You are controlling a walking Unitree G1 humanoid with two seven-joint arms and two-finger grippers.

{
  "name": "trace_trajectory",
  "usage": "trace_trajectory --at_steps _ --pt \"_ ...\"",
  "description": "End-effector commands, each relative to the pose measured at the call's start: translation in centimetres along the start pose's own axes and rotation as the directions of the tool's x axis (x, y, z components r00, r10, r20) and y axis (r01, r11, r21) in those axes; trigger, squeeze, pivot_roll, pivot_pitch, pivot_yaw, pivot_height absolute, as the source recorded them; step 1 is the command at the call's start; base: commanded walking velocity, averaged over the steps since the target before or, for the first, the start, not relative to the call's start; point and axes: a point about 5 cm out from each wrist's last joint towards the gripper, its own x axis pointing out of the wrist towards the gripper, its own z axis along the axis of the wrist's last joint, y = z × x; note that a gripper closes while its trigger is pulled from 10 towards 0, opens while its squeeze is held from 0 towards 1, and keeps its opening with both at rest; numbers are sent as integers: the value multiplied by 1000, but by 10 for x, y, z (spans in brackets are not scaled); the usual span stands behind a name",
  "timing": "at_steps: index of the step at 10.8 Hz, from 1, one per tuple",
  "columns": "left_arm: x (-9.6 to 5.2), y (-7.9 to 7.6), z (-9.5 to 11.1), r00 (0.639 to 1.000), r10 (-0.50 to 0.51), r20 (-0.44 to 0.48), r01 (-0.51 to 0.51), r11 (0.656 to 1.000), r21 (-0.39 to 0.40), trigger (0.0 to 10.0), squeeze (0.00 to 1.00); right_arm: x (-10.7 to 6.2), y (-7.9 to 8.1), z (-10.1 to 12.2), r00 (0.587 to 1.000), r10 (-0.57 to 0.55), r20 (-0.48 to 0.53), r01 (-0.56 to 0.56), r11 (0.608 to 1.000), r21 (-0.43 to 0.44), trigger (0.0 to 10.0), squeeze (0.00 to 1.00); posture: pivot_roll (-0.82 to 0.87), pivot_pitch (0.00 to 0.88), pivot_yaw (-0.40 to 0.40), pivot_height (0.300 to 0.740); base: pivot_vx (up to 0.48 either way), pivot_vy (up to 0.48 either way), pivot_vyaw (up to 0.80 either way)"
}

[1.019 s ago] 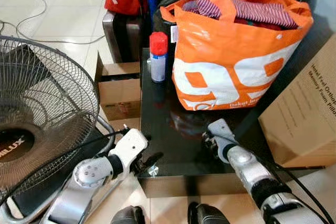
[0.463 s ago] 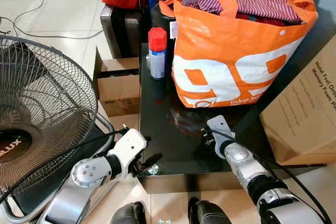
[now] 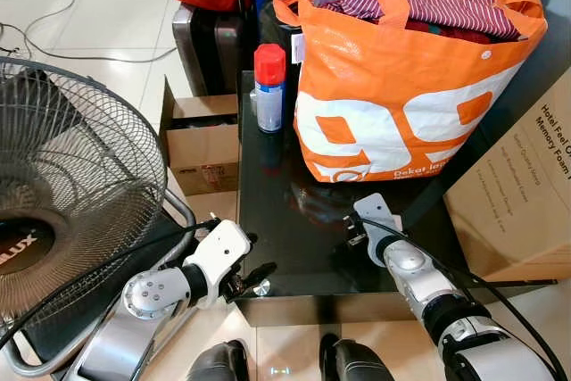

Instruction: Hang keys on a hook

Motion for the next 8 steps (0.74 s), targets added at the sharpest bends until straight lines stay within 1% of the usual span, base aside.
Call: trace_trajectory --at_steps 1,3,5,7,8 --pt "0 -4 0 1000 -19 -3 19 1000 1 10000 0 -5 3 -26 994 11 -106 -8 1000 21 0 0 -59 212 -4 740 0 0 0" --pt "1 -4 -1 1000 -20 -3 20 1000 1 10000 0 -5 3 -26 994 14 -105 -12 1000 23 0 0 -61 207 -4 740 0 0 0" --pt "5 -1 -2 1000 -18 -1 18 1000 3 10000 0 -5 -1 -23 996 14 -89 -12 1000 26 0 0 -75 171 2 740 0 0 0" --pt "13 2 2 1000 -17 22 17 1000 19 10000 0 -8 -13 -15 1000 9 -1 -9 998 62 0 0 -89 115 2 740 0 0 0" --pt "15 6 7 999 11 53 -11 1000 9 10000 0 -15 -21 -10 997 -3 72 -7 990 141 0 0 -93 71 -3 740 0 0 0"
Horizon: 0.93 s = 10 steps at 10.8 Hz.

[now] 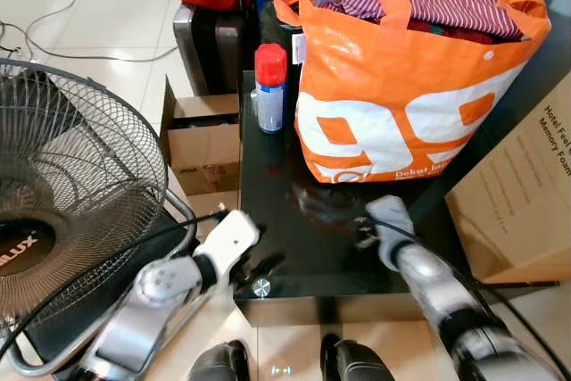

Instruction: Hang keys on a hook

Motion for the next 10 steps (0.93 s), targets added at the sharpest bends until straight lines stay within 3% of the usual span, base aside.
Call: trace_trajectory --at_steps 1,2,3,4,5,8,9,10 --pt "-3 4 2 999 42 26 -42 999 -22 10000 0 -15 -8 10 997 11 81 -18 997 79 0 0 -103 27 -2 740 0 0 0" --pt "-3 6 3 997 71 44 -69 997 -40 10000 0 -29 -8 13 991 37 127 -52 991 120 0 0 -110 2 1 740 0 0 0" --pt "-3 11 4 990 118 72 -113 991 -77 10000 0 -55 -4 26 968 90 233 -144 963 228 0 0 -119 0 7 740 0 0 0" --pt "-2 12 6 988 131 81 -124 989 -85 10000 0 -62 -3 33 953 110 282 -188 945 266 0 0 -121 0 10 740 0 0 0" --pt "4 19 13 980 164 110 -156 985 -77 10000 0 -79 -1 54 908 181 377 -319 884 342 0 0 -122 0 14 740 0 0 0" --pt "7 31 32 969 169 182 -163 986 -47 10000 0 -91 -5 65 889 266 372 -385 874 296 0 0 -121 0 13 740 0 0 0" --pt "9 34 46 961 110 253 -93 993 -78 10000 1000 -93 -3 75 869 313 383 -428 863 269 0 0 -122 0 14 740 0 0 0" --pt "12 30 57 954 10 299 9 998 -60 10000 1000 -94 0 84 852 353 387 -462 854 239 0 0 -125 0 15 740 0 0 0"
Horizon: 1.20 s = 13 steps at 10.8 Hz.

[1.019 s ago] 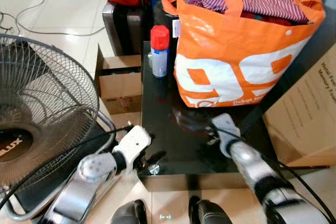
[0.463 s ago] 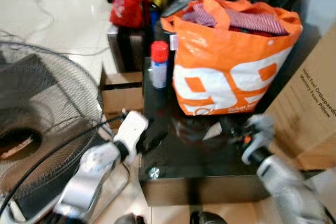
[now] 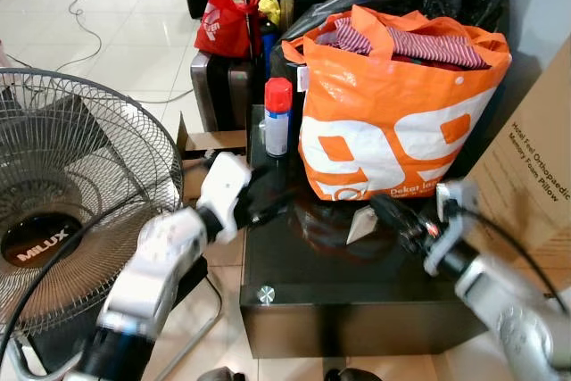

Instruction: Hang keys on a hook

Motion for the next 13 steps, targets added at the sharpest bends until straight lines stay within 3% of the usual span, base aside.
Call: trace_trajectory --at_steps 1,3,4,6,7,8,10,11,12,13 --pt "6 -4 1 998 -64 -7 64 998 0 10000 1000 2 4 10 1000 27 14 -27 1000 -10 0 0 -127 0 14 740 0 0 0" --pt "18 -8 0 994 -109 -17 109 994 16 10000 1000 4 8 18 999 47 25 -47 999 -16 0 0 -133 0 9 740 0 0 0" --pt "33 -23 0 975 -220 -20 220 975 -2 10000 1000 6 12 24 997 69 33 -68 997 -22 0 0 -143 0 9 740 0 0 0" --pt "47 -30 1 967 -253 -17 253 967 16 10000 1000 7 16 28 996 84 38 -83 996 -22 0 0 -152 0 13 740 0 0 0" --pt "56 -34 4 962 -274 -5 274 960 52 10000 737 7 19 30 994 95 50 -94 995 -15 0 0 -156 0 14 740 0 0 0" --pt "65 -38 7 956 -294 0 293 953 81 10000 0 6 20 31 993 101 54 -100 995 -9 0 0 -163 0 17 740 0 0 0" --pt "78 -40 10 957 -291 11 288 952 104 10000 0 6 22 32 992 103 68 -104 995 4 0 0 -170 0 24 740 0 0 0" --pt "83 -40 12 963 -268 34 261 956 131 1922 0 6 23 32 992 102 73 -103 995 9 0 0 -171 0 25 740 0 0 0" --pt "90 -40 17 967 -245 71 232 961 148 0 0 5 23 32 992 101 73 -102 995 14 0 0 -170 0 23 740 0 0 0" --pt "94 -42 20 964 -251 87 238 961 142 0 0 5 24 32 992 101 72 -103 995 16 0 0 -170 0 20 740 0 0 0"
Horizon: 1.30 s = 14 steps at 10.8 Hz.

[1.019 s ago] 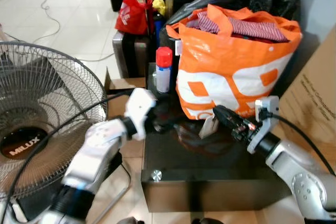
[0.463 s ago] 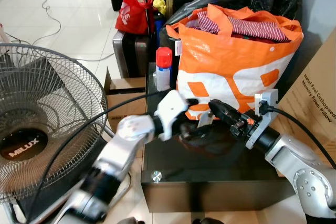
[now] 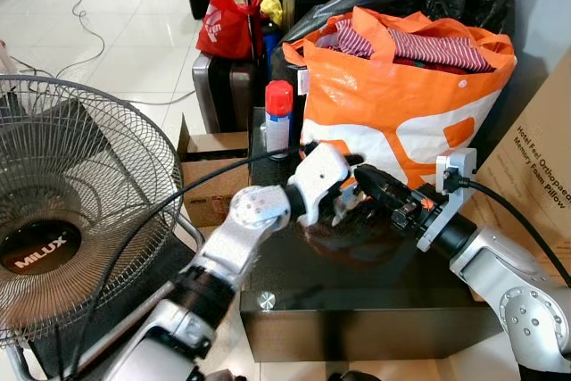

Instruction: Hang keys on a hook

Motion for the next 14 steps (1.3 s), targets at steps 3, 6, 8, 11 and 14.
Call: trace_trajectory --at_steps 3,6,8,11,14 --pt "10 -7 6 999 -3 37 2 1000 26 0 0 -2 0 5 1000 -11 12 11 1000 0 0 0 -173 0 16 740 0 0 0" --pt "9 -6 2 999 25 29 -24 1000 -8 0 0 -1 -6 10 999 -33 26 33 999 8 0 0 -176 0 7 740 0 0 0" --pt "11 -8 1 1000 7 22 -7 1000 -11 0 0 0 -6 12 999 -31 31 30 999 16 0 0 -179 0 3 740 0 0 0" --pt "13 -7 2 1000 3 21 -3 1000 -15 0 0 1 -6 12 999 -30 29 29 999 18 0 0 -179 0 3 740 0 0 0" --pt "14 -4 2 1000 18 15 -17 1000 -16 0 0 1 -8 12 999 -41 28 41 999 17 0 0 -179 0 5 740 0 0 0"
